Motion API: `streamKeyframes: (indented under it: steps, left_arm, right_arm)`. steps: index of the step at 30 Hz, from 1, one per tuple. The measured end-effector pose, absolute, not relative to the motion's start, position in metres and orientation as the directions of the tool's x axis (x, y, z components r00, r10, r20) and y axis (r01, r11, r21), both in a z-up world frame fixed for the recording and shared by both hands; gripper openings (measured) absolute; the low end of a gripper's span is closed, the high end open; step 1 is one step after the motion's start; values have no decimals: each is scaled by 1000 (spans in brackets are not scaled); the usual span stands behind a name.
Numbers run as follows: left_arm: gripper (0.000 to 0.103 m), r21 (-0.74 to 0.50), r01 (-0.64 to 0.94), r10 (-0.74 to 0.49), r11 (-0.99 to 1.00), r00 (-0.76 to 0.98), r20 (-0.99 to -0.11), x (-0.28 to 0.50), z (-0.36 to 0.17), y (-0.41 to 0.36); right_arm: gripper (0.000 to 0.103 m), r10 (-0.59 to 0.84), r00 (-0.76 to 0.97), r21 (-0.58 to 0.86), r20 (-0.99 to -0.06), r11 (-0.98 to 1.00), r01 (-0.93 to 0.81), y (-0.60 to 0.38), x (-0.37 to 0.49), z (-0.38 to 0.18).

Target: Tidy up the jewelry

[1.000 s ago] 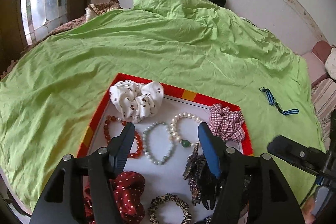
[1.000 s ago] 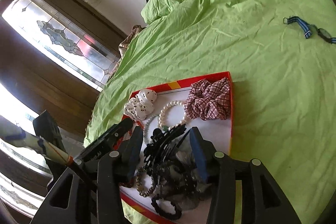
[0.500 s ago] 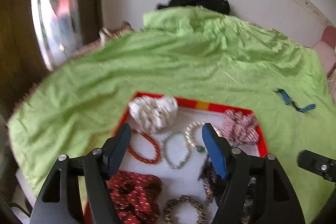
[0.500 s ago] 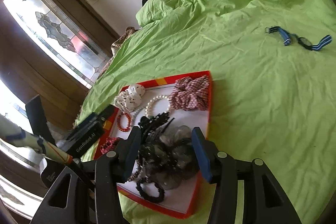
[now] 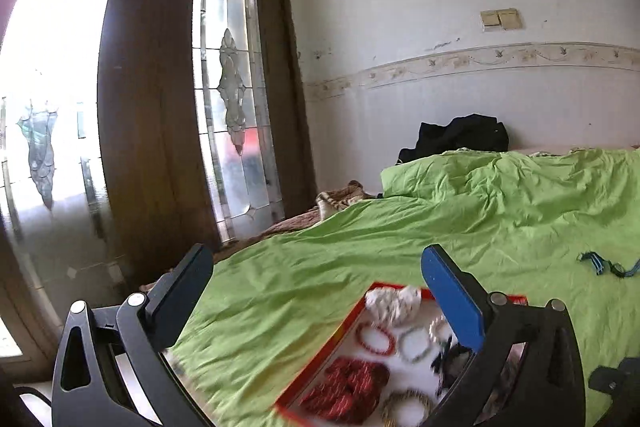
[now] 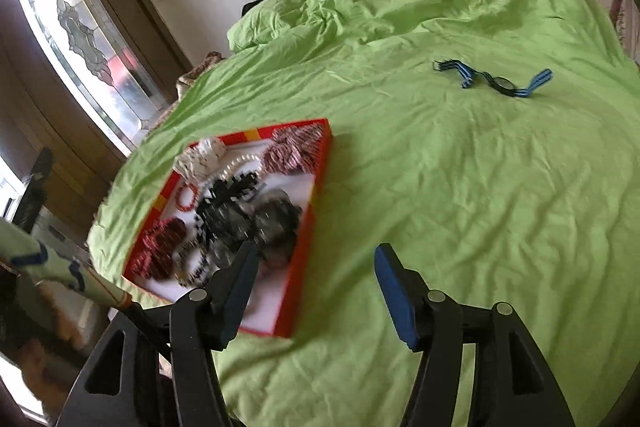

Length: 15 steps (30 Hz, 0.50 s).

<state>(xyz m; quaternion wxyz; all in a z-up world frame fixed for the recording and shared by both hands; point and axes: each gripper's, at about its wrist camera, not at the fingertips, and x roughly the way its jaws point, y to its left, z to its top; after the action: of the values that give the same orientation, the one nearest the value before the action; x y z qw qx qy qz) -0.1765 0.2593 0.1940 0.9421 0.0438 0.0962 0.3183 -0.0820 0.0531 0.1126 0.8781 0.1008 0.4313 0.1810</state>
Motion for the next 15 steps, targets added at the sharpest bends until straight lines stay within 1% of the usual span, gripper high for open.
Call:
streamKeyframes:
  steps: [3, 7, 8, 11, 15]
  left_arm:
    - [103, 160, -568, 590, 807, 786, -186, -196, 194, 248]
    - [103, 166, -503, 530, 848, 799, -286, -210, 195, 240]
    - [103, 150, -478, 500, 866, 804, -321, -213, 196, 239]
    - [103, 104, -438, 442, 893, 810, -385, -221, 197, 234]
    - [103, 92, -414, 410, 906, 799, -440, -223, 190, 226]
  right_arm:
    - [65, 391, 554, 316, -735, 920, -230, 53, -92, 107]
    - [66, 379, 551, 299, -743, 925, -234, 53, -107, 106]
    - [67, 375, 557, 291, -742, 927, -237, 53, -111, 107]
    - [72, 350, 585, 256, -731, 936, -241, 52, -123, 113]
    - [77, 309, 627, 200, -715, 950, -240, 48, -139, 120]
